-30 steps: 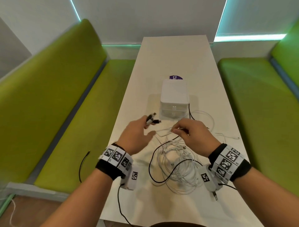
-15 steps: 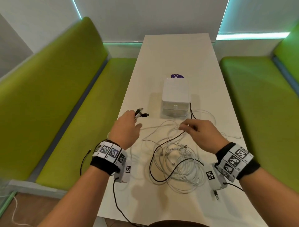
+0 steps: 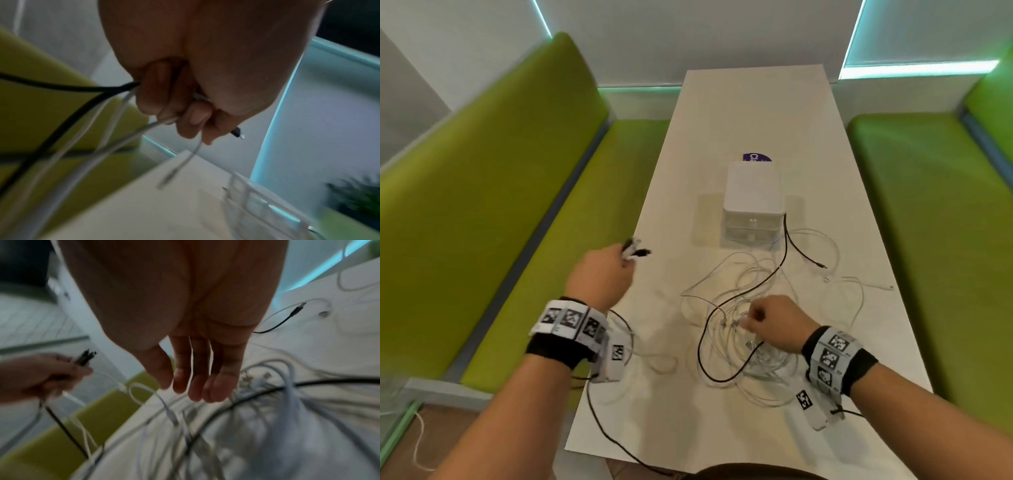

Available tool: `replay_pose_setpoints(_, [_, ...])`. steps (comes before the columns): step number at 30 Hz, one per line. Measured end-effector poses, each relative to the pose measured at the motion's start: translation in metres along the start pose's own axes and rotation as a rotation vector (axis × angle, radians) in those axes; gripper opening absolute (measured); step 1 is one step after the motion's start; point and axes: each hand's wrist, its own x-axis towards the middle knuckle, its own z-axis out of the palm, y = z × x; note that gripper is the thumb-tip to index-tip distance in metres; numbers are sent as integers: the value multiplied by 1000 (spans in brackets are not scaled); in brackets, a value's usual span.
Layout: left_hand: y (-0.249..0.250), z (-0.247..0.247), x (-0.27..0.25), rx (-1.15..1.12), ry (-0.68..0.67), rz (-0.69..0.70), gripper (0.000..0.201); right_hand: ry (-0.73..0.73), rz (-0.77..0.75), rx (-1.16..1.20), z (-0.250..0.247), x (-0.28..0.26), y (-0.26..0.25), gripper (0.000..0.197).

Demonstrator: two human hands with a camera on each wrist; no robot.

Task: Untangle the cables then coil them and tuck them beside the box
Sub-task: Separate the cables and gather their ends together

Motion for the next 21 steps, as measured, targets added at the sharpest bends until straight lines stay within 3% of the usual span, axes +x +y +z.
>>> replay_pose_setpoints(3, [-32,-23,4,238,66,-194,27,-63,12,-182,21,-2,1,34])
replay_pose_setpoints(7, [-42,-34,1,269,168,-148,22,-4,-36,-243,17,2,-6,18])
replay_pose_setpoints(10, [-17,-29,-4,-86,93,-60,6,158,-72,-175,-1,4,-11,14])
replay_pose_setpoints(13, [15,-16,-12,-495,0,94,15,336,-187,-164,-30,0,-24,13])
replay_pose_setpoints(15, [34,-3,-16,-639,-41,219,19,305,-276,-149,-50,-8,-38,15])
replay_pose_setpoints(17, [54,10,-21,-794,-148,301,20,162,-356,-116,-70,-21,-54,19])
replay_pose_setpoints(19, [76,20,-30,-997,-301,324,21,67,-423,-35,-86,-35,-70,22])
replay_pose_setpoints(21, [96,30,-39,-1176,-459,302,22,109,-457,40,-95,-42,-77,21])
